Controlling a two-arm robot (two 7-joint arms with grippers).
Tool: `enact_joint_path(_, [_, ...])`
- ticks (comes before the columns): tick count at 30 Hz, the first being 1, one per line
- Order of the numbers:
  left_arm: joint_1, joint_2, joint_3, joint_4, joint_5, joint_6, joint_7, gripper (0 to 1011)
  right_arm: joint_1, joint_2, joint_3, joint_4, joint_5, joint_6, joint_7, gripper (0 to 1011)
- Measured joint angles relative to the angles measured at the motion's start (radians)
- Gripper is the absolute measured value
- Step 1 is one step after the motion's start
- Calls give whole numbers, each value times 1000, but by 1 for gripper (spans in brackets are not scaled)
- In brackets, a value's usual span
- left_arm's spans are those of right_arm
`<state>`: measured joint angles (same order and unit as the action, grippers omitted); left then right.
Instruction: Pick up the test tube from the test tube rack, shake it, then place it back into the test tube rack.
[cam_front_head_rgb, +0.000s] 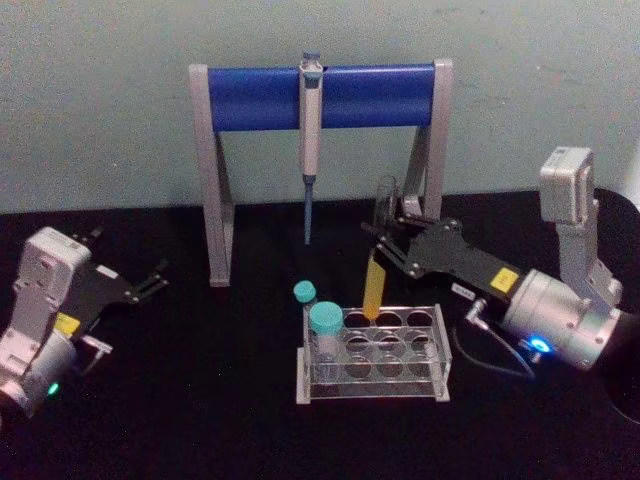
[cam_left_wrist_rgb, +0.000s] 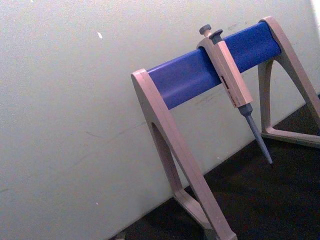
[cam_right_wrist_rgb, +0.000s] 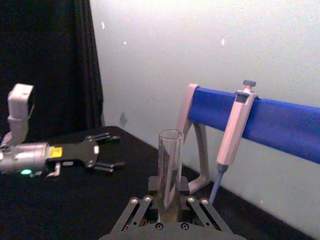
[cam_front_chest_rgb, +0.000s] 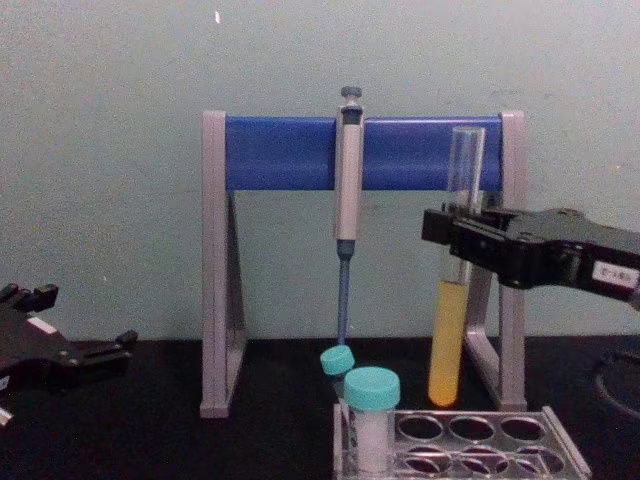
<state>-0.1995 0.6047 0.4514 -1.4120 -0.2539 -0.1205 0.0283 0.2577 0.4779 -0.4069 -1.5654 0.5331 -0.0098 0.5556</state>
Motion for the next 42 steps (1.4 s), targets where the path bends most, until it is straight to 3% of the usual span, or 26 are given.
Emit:
enact_joint_path(8, [0,0,0,0,0,0,0,1010,71,-59,-6,114,-18,-60,-27,224])
enact_joint_path(12, [0,0,0,0,0,0,0,1010,79,-66,5,134,-27,-68,-45,223])
enact_joint_path(42, [0,0,0,0,0,0,0,1010,66,-66,27,120,-34,-55,-47,223])
